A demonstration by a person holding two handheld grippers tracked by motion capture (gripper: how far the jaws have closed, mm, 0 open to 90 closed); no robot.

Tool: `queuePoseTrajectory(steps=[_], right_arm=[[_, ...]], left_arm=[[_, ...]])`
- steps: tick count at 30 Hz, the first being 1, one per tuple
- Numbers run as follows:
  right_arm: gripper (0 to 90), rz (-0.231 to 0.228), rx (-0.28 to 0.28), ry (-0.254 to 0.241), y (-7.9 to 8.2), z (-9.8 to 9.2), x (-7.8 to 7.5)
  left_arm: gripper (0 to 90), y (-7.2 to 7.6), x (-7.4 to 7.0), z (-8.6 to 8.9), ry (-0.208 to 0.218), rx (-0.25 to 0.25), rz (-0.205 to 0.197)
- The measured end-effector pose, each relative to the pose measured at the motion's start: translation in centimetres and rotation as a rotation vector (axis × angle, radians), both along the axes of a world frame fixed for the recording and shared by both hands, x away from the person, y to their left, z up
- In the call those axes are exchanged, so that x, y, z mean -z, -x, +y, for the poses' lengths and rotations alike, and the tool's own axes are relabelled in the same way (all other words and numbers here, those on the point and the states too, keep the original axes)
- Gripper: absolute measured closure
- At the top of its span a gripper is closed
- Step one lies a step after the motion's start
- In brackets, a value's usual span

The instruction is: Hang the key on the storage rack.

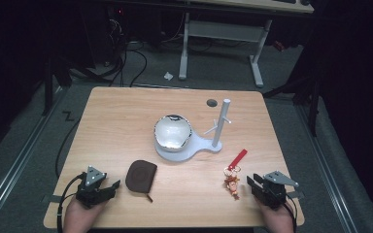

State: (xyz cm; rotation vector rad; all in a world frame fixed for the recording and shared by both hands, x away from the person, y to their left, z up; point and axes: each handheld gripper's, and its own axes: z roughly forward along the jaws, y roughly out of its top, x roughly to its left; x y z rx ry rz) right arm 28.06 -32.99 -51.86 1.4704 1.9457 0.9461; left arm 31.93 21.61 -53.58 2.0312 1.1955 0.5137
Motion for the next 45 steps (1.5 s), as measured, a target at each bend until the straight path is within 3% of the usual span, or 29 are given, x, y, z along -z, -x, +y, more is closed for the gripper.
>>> queuePoseTrajectory(steps=[5,16,32,33,36,39,40,41,45], right_arm=[[67.3,-0.004,-0.012,0.017,0.4,0.0,0.2],[67.2,0.0,0.016,-0.004,0.2,-0.5,0.3],[67.1,0.0,0.003,0.01,0.3,-0.1,0.3],[65.7,0.027,0.011,0.017,0.0,0.0,0.3],[63.5,0.046,0.009,0.038,-0.3,0.1,0.2],[61.1,0.125,0.007,0.098,-1.0,0.4,-0.3],[61.1,0.125,0.007,0.098,-1.0,0.4,-0.3],[60.9,0.158,0.003,0.114,-1.3,0.5,-0.8],[60.6,0.209,-0.017,0.149,-1.8,0.6,-1.4]], left_arm=[[36.2,-0.1,0.0,-0.2,-0.001,-0.002,0.003],[34.3,-0.2,0.0,-0.2,-0.002,0.013,0.003],[32.1,-0.3,0.0,-0.2,0.005,0.02,0.008],[31.2,-0.4,0.0,-0.2,0.011,0.023,0.011],[28.7,-0.4,0.0,-0.3,0.002,0.035,0.012],[27.5,-0.4,0.0,-0.3,0.003,0.046,0.015],[27.5,-0.4,0.0,-0.3,0.003,0.046,0.015],[27.5,-0.4,0.0,-0.3,0.008,0.046,0.016],[26.1,-0.4,0.0,-0.3,0.004,0.053,0.018]])
